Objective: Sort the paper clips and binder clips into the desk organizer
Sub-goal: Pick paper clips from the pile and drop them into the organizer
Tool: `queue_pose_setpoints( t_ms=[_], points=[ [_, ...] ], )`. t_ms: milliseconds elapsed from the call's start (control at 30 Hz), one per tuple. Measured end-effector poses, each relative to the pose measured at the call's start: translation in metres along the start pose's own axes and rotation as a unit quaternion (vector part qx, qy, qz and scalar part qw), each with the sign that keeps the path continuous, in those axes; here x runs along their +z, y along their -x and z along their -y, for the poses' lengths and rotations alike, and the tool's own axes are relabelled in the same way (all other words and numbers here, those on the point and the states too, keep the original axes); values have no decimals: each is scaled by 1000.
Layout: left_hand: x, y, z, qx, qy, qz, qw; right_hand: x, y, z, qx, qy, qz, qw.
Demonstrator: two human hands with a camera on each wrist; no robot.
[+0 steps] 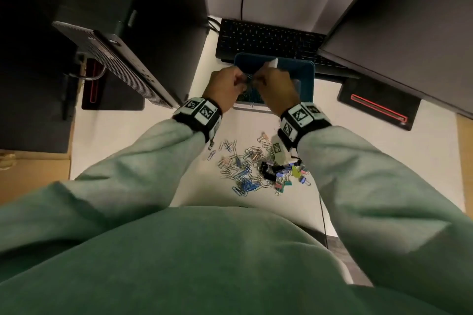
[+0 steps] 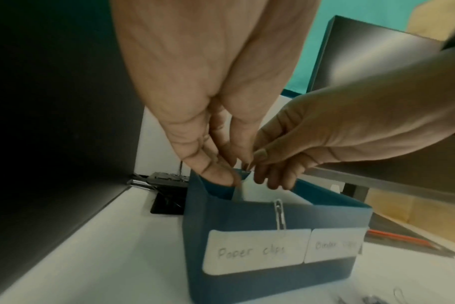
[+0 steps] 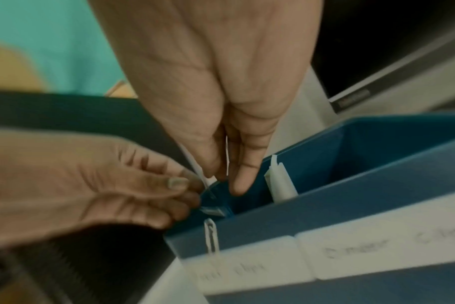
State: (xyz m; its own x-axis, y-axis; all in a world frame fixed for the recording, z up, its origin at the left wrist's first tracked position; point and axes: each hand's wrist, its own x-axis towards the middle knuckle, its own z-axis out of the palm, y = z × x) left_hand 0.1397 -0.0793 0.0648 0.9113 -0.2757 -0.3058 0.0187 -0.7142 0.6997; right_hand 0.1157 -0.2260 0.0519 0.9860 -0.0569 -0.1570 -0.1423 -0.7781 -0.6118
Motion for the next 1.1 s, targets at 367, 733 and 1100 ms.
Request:
queue_pose_setpoints(
  t_ms=[367, 733, 1100],
  points=[
    [24, 99, 124, -33, -164, 168, 971, 14, 15, -6, -81, 26, 48, 995],
    [70, 104, 123, 30, -192, 144, 970, 38, 55, 2, -93, 53, 7, 994],
    [36, 93, 135, -64, -64, -22, 996, 104, 117, -30, -30, 140, 196, 970]
  ],
)
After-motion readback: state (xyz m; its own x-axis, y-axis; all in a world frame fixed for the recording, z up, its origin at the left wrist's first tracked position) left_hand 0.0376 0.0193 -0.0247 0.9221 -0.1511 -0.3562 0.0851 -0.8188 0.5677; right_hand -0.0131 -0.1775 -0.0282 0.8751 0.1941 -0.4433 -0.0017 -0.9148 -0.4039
